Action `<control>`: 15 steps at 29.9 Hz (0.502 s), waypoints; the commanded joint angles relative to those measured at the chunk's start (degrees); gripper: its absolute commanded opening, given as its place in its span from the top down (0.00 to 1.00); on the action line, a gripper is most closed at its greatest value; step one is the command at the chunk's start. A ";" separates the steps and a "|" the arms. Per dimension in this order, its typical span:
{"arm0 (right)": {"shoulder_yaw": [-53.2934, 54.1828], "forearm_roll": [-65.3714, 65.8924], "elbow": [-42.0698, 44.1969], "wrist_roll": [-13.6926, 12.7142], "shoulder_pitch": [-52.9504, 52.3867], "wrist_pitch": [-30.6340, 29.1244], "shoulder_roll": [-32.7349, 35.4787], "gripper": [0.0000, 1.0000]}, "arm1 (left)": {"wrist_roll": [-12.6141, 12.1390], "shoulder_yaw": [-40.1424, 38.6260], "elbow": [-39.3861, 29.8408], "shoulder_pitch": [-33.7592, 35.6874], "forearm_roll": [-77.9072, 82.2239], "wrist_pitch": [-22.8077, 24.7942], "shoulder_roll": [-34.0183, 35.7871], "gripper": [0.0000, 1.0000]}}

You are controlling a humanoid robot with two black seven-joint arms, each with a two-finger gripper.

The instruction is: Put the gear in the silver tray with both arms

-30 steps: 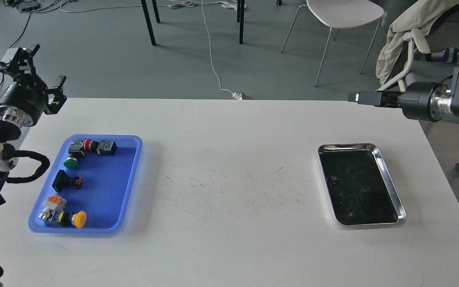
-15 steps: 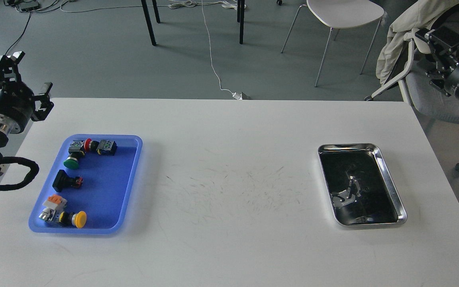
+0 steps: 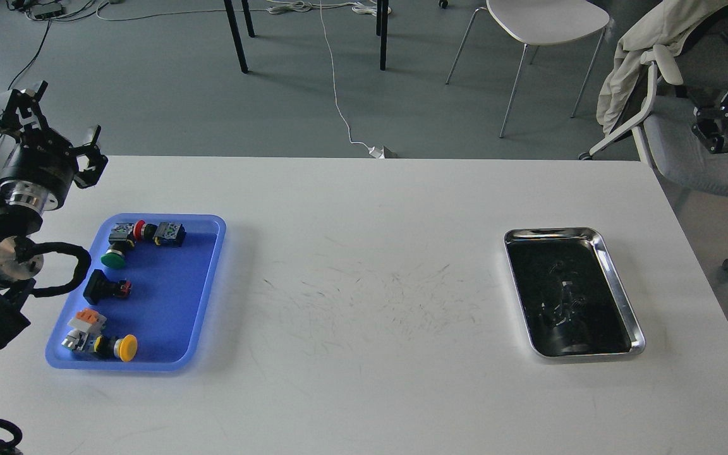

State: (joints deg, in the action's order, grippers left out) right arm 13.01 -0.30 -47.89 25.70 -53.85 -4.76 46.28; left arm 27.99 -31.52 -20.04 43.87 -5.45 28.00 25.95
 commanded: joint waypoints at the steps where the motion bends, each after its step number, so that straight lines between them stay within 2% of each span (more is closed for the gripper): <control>1: 3.24 -0.05 -1.59 0.40 3.04 2.21 -0.57 0.01 | 0.01 0.14 0.53 0.78 -0.18 0.00 -0.37 0.01; 5: 4.57 -0.05 -4.14 0.13 5.85 2.29 -3.11 0.01 | 0.01 0.67 0.79 1.83 0.00 0.00 -0.72 0.01; 11: 5.09 0.21 -4.41 2.24 7.18 2.21 -6.02 0.01 | 0.01 1.99 0.97 2.01 0.18 0.00 -2.04 0.01; 15: 5.18 0.22 -4.23 2.24 7.09 2.12 -7.52 0.01 | 0.01 2.17 0.79 2.01 0.35 0.00 -3.35 0.01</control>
State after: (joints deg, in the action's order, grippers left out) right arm 18.07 0.02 -52.18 27.83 -46.72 -2.66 39.65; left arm 27.99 -29.49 -19.13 45.86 -5.18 28.00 23.72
